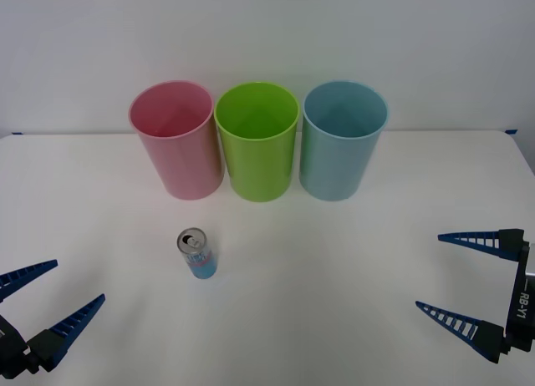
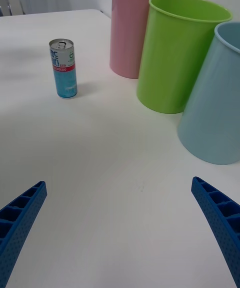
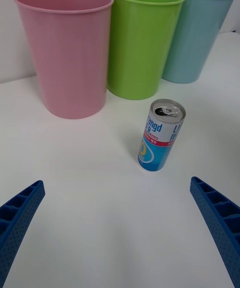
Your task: Put cans in the blue bin and PET bottles in the pink bin and trash in the green bin.
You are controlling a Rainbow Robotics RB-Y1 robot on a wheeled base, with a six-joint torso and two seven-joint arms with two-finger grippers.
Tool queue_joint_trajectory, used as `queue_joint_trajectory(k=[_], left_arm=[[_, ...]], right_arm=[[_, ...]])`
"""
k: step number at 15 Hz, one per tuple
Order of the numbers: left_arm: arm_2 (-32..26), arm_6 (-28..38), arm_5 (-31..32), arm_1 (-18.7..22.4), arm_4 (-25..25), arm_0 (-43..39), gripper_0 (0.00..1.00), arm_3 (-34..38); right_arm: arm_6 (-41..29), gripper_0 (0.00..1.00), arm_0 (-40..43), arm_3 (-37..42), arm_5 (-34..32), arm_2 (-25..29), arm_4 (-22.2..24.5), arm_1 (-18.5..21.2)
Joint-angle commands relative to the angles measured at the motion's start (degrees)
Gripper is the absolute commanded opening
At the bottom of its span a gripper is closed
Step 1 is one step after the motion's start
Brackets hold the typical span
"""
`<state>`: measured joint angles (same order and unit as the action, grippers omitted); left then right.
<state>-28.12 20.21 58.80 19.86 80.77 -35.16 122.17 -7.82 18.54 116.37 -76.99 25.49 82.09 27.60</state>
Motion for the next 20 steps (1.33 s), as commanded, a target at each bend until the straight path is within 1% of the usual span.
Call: queue_joint_trajectory(k=[1, 4, 6, 10, 12, 16, 20], left_arm=[[-0.2, 0.1, 0.2, -0.9, -0.2, -0.9, 1.00, -0.1], [-0.1, -0.6, 0.0, -1.1, -0.9, -1.1, 1.00, 0.2], [0.4, -2.4, -0.3, -1.1, -2.0, -1.1, 1.00, -0.2], [2.2, -13.8, -1.1, -0.4, -8.1, 0.0, 1.00, -5.6], [4.7, -19.7, -3.2, 2.5, -12.7, 0.1, 1.00, -8.9], [8.2, -26.5, -6.6, 7.8, -18.7, -1.1, 1.00, -12.3], [10.8, -27.0, -7.2, 11.7, -21.3, -1.0, 1.00, -15.9]], right_arm=[[0.0, 1.00, 0.0, 0.0, 0.0, 0.0, 0.0, 0.0], [0.0, 1.00, 0.0, 0.0, 0.0, 0.0, 0.0, 0.0], [0.0, 1.00, 0.0, 0.0, 0.0, 0.0, 0.0, 0.0], [0.0, 1.00, 0.0, 0.0, 0.0, 0.0, 0.0, 0.0], [0.0, 1.00, 0.0, 0.0, 0.0, 0.0, 0.0, 0.0], [0.0, 1.00, 0.0, 0.0, 0.0, 0.0, 0.0, 0.0], [0.0, 1.00, 0.0, 0.0, 0.0, 0.0, 0.0, 0.0]])
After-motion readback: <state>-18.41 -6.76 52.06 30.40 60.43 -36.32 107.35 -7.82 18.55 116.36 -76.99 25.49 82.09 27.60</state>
